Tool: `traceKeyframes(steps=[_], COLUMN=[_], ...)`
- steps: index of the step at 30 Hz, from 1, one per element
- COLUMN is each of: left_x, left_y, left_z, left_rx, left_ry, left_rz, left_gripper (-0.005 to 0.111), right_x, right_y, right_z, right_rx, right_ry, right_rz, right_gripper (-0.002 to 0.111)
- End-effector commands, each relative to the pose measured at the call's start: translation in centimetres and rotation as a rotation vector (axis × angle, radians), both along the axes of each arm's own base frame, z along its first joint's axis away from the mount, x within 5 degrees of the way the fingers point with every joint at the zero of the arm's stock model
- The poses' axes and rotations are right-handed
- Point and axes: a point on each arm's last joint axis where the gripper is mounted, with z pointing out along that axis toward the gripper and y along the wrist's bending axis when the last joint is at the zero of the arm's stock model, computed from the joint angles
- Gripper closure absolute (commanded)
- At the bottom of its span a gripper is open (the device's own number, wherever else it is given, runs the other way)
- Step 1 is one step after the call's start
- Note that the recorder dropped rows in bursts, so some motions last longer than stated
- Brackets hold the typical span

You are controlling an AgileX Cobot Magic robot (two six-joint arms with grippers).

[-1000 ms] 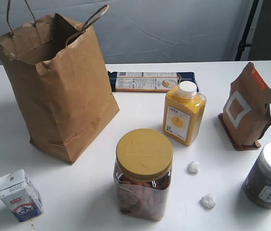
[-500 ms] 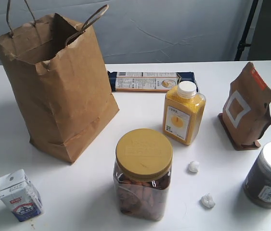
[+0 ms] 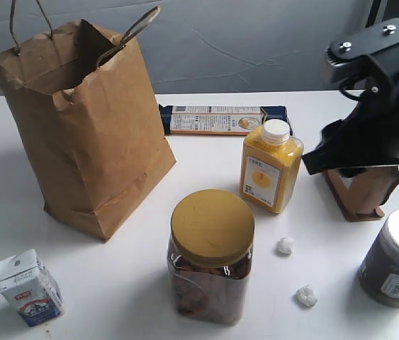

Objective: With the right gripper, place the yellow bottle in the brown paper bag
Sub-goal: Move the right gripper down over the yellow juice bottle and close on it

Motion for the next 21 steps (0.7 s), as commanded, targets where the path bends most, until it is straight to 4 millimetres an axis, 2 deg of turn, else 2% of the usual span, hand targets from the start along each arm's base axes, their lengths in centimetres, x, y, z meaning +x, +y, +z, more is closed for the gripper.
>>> traceKeyframes(steps=[1,3,8,13,16,17,18,19,21], left_x=[0.0,0.0,0.0,0.0,0.0,0.0,0.0,0.0,0.0], left_y=[0.0,0.0,0.0,0.0,0.0,0.0,0.0,0.0,0.0], left_z=[-0.1,-0.1,-0.1,-0.1,-0.1,-0.1,-0.1,-0.1,-0.1], left_rx=[-0.007,-0.007,-0.007,-0.007,-0.007,-0.007,-0.007,-0.007,-0.007], left_ry=[-0.003,-0.003,-0.003,-0.003,-0.003,-0.003,-0.003,-0.003,-0.003], left_rz=[0.002,0.002,0.002,0.002,0.002,0.002,0.002,0.002,0.002], left_gripper=[0.107,0.107,0.107,0.107,0.107,0.107,0.107,0.107,0.107], right_x=[2.2,3.1,5.2,7.5,9.1,9.3,9.5,9.6,9.6], right_y=[2.1,3.0,5.2,7.1,7.3,7.2,7.2,7.2,7.3], right_z=[-0.8,-1.3,-3.0,-5.8,-7.8,-8.3,-8.8,-9.2,-9.4], right_rx=[-0.052,-0.069,-0.074,-0.137,-0.163,-0.179,-0.192,-0.203,-0.206], right_ry=[0.019,0.020,0.033,0.069,0.124,0.141,0.158,0.163,0.167], right_rz=[0.034,0.054,0.091,0.134,0.102,0.094,0.090,0.092,0.092], right_gripper=[0.013,0.007,0.008,0.008,0.012,0.017,0.027,0.042,0.078])
